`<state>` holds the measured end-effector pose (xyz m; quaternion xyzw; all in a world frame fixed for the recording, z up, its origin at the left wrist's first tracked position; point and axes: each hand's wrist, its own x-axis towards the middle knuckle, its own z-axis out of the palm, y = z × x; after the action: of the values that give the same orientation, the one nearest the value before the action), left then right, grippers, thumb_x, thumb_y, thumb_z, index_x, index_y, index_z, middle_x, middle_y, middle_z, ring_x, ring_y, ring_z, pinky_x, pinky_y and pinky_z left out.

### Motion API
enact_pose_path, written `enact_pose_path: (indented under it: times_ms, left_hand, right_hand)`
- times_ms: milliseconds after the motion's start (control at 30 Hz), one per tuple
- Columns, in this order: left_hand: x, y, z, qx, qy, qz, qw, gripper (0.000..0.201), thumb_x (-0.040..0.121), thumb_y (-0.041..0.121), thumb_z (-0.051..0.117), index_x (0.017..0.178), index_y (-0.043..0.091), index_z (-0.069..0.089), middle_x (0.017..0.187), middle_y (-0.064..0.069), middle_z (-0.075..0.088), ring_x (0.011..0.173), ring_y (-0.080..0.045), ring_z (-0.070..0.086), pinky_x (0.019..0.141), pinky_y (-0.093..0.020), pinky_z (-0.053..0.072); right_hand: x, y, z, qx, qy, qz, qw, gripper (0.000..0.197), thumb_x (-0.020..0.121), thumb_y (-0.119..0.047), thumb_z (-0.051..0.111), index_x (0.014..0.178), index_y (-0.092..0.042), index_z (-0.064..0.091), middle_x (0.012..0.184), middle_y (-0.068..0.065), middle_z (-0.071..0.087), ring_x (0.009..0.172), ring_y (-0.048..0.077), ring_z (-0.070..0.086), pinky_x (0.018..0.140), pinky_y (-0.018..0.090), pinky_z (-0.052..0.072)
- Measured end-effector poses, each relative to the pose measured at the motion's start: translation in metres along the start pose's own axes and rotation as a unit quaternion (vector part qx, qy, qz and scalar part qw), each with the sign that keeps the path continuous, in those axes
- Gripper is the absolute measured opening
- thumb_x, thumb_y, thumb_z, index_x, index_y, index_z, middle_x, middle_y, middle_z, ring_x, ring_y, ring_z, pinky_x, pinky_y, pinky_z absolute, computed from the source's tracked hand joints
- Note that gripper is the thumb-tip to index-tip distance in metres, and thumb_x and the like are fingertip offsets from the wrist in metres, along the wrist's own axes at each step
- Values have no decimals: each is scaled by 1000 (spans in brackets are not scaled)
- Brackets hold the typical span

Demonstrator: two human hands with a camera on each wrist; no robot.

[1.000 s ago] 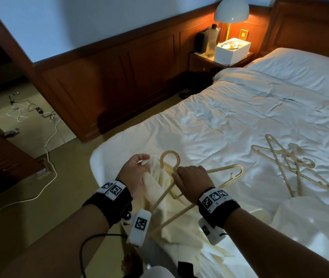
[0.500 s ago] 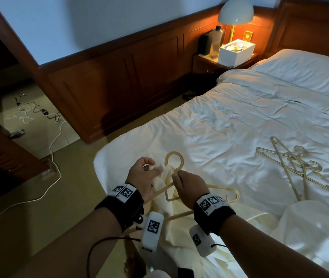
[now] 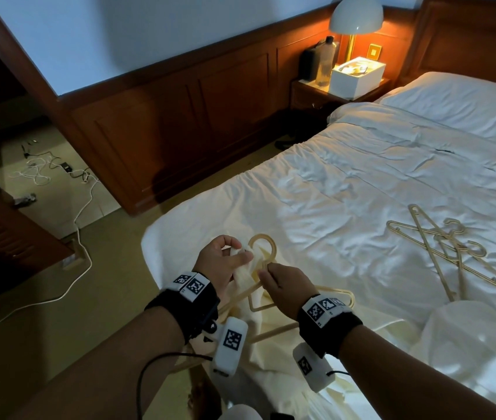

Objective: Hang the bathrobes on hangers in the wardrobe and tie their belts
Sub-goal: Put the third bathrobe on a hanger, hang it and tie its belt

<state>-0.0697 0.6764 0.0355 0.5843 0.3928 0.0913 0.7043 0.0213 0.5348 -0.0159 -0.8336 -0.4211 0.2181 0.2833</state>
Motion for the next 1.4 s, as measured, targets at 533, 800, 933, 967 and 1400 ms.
enact_pose_path:
  times_ms: [533,800,933,967,1400]
  left_hand:
    - [-5,6,-25,-32,-168,-30,985,32,87,-12,53,107,13,50,87,-17,55,78,-25,55,71,-31,52]
    - [-12,11,-48,249,-213,19,944,66,70,15,80,121,28,40,107,-12,70,99,-27,68,91,-47,53]
    - [-13,-5,-49,51,-133,-28,989,87,67,19,84,136,23,31,114,-13,68,106,-27,65,94,-45,51]
    - [-16,-7,-48,-32,-122,-41,991,74,73,16,77,135,15,36,115,-16,67,106,-28,65,92,-44,52]
    - [-34,-22,-50,-69,-92,25,993,12,92,5,55,104,3,58,86,-10,64,74,-18,60,65,-26,52]
  right_hand:
    - [-13,-27,14,38,-68,-21,997,45,101,-44,34,81,-11,58,70,-3,58,71,20,57,71,35,47]
    - [-6,-28,-13,-247,-68,-156,954,39,95,-39,37,64,-18,51,57,0,50,55,24,48,72,33,34]
    - [3,-31,-25,-263,-43,-214,940,43,92,-45,24,75,-22,57,69,-4,61,71,20,55,81,35,35]
    - [2,-32,-25,-255,-40,-217,942,43,92,-46,23,75,-23,56,69,-5,61,72,19,54,82,35,35]
    - [-10,-45,-6,-153,-25,-230,961,33,95,-46,31,84,-27,56,81,-10,55,81,15,48,82,34,32]
